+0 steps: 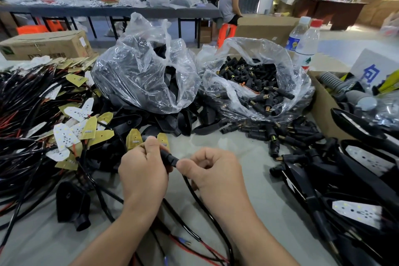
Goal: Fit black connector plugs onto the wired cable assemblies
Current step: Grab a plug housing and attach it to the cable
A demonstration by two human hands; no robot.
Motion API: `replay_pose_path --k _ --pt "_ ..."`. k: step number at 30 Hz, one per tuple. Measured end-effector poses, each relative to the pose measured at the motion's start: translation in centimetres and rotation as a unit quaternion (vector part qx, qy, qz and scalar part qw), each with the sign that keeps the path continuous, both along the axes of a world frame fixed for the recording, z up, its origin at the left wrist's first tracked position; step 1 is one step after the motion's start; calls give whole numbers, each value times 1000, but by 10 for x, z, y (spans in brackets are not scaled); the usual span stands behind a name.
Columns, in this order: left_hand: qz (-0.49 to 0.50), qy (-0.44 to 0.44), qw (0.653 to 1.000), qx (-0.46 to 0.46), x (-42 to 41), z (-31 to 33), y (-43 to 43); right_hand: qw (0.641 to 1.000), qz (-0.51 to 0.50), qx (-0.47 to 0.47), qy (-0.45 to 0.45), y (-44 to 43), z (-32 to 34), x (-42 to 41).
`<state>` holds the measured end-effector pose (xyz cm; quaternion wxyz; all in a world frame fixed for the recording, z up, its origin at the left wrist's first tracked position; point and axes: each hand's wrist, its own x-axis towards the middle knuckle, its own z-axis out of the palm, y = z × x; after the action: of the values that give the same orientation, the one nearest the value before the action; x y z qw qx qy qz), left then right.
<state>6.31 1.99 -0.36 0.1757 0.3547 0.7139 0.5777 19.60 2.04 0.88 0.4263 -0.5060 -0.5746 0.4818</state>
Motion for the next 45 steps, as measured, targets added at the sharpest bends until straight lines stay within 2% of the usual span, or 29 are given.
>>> replay_pose_path --k 3,8,11,15,19,24,28,34,39,45 --pt "2 20 1000 -16 -1 2 1 992 59 -87 69 3 3 1" --pt "4 21 999 -30 -5 -1 4 973 114 -127 153 4 5 7" --pt "4 27 999 -43 -5 -5 4 971 129 -135 148 4 7 9" --pt "5 87 995 -53 0 -5 2 981 112 -121 103 5 3 11" --pt "-5 79 996 -43 0 -2 2 984 93 -118 96 2 2 7" --pt "-7 41 999 -35 2 -3 0 946 157 -189 210 8 7 15" --pt "-29 20 999 -20 6 1 -1 935 180 -199 231 9 8 23" --pt "-42 11 999 -25 10 0 -2 954 172 -168 178 9 5 20" --pt "-6 14 999 -40 8 -2 0 992 87 -37 83 4 12 17" --pt "18 -29 998 -56 4 1 4 998 36 42 -28 -11 11 -1"
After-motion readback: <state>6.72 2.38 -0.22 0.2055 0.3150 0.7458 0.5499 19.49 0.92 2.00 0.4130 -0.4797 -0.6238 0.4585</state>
